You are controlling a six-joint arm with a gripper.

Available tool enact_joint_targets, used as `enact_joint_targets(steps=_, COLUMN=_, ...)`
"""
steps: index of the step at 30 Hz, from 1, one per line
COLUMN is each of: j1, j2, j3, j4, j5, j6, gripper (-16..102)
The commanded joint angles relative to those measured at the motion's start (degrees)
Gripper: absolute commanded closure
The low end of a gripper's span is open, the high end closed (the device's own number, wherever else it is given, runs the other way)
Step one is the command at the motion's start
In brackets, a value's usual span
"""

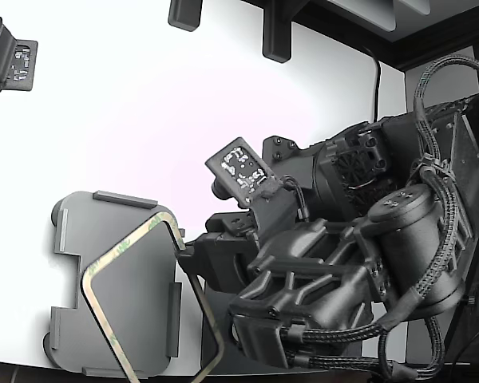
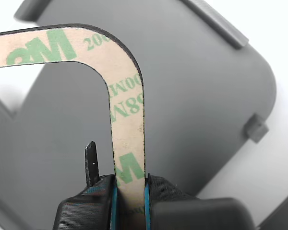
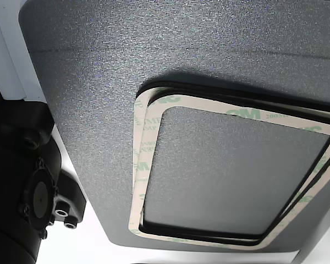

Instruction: Grab top frame and put it into gray box.

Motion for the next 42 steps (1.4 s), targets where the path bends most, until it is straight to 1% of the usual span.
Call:
enact_joint_targets(steps=1, j1=-1.76, j2=-0.18, j3=-1.85, j4=0.53, j5=-1.23, j6=26.19, gripper=98)
enact_joint_targets(steps=4, j1=-3.69, j2=-0.7, j3=-1.85, j4=0.53, j5=-4.04, j6=33.13, gripper=98)
enact_joint_targets(steps=6, j1=-4.31, j2=-0.79, j3=-1.14, j4=0.53, j5=-5.1, j6=30.59, gripper=98)
enact_joint_targets(steps=11, j1=-6.68, j2=-2.2, j3=-0.44, j4=0.53, j5=-10.55, j6=30.15, gripper=98)
enact_joint_targets(steps=16, j1=-8.0, j2=-4.92, j3=-0.88, j4=0.62, j5=-13.27, j6=25.31, gripper=98)
enact_joint_targets(steps=20, j1=-8.0, j2=-6.15, j3=-0.79, j4=0.62, j5=-13.97, j6=25.22, gripper=98)
enact_joint_targets(steps=42, j1=-8.09, j2=-7.73, j3=1.14, j4=0.62, j5=-14.24, j6=26.1, gripper=98)
